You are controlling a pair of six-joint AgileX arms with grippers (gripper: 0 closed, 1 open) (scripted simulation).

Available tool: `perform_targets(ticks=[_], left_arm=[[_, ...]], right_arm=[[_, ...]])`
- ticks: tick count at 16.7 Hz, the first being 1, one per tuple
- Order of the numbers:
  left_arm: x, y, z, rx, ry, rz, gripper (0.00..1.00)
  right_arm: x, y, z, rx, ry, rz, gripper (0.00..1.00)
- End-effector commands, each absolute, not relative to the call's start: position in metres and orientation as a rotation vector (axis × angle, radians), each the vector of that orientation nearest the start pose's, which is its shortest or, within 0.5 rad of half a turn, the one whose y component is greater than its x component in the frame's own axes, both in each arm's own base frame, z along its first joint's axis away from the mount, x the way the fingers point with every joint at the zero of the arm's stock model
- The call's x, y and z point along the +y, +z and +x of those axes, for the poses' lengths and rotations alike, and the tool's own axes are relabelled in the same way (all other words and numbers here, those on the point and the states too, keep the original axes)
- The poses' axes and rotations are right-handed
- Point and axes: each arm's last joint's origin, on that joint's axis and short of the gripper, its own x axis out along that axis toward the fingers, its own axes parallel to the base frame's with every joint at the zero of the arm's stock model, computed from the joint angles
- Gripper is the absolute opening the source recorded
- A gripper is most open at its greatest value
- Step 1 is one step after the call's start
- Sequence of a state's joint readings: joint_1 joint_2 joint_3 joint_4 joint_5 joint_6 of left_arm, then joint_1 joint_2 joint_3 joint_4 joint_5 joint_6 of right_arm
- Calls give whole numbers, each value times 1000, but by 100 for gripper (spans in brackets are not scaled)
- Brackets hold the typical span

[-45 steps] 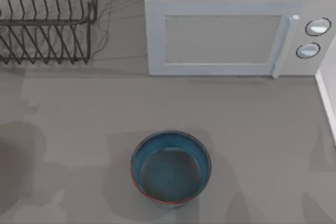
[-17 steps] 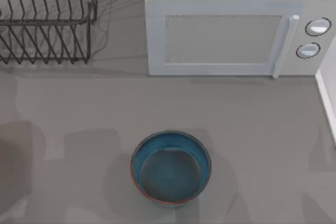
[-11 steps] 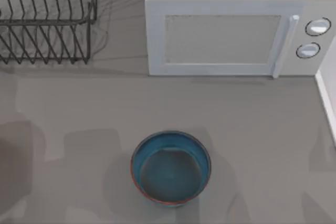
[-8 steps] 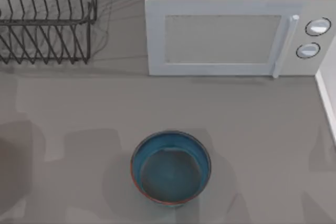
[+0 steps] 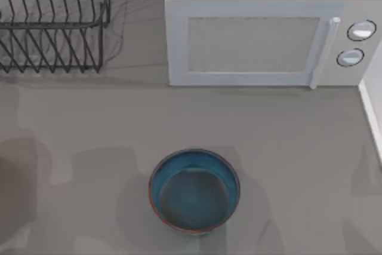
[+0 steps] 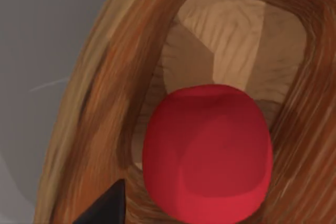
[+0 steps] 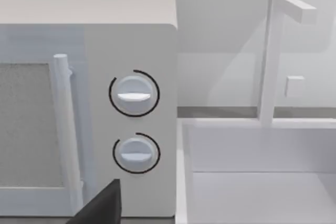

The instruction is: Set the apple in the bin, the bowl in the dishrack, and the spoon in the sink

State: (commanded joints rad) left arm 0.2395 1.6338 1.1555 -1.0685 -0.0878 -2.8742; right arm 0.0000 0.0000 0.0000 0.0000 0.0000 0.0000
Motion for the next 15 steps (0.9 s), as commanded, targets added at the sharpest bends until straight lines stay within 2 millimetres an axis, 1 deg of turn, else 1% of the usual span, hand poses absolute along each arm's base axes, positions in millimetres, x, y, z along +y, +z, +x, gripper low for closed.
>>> perform_targets(ticks=[2,4,6,8,11,13,15], left_arm=[[71,208,276,-20,2104,-2162,100],[67,212,269,66,2000,-2152,100],[61,217,258,179,1846,-2121,100],[54,223,244,302,1652,-2054,100],[42,228,218,463,1305,-1871,100],[34,229,200,531,1059,-1692,100],[27,227,181,556,822,-1479,100]], right_arm=[[-1,160,106,0,0,0,100],[-1,160,106,0,0,0,100],[-1,160,106,0,0,0,100],[-1,160,106,0,0,0,100],[-1,160,106,0,0,0,100],[-1,160,106,0,0,0,100],[-1,160,106,0,0,0,100]])
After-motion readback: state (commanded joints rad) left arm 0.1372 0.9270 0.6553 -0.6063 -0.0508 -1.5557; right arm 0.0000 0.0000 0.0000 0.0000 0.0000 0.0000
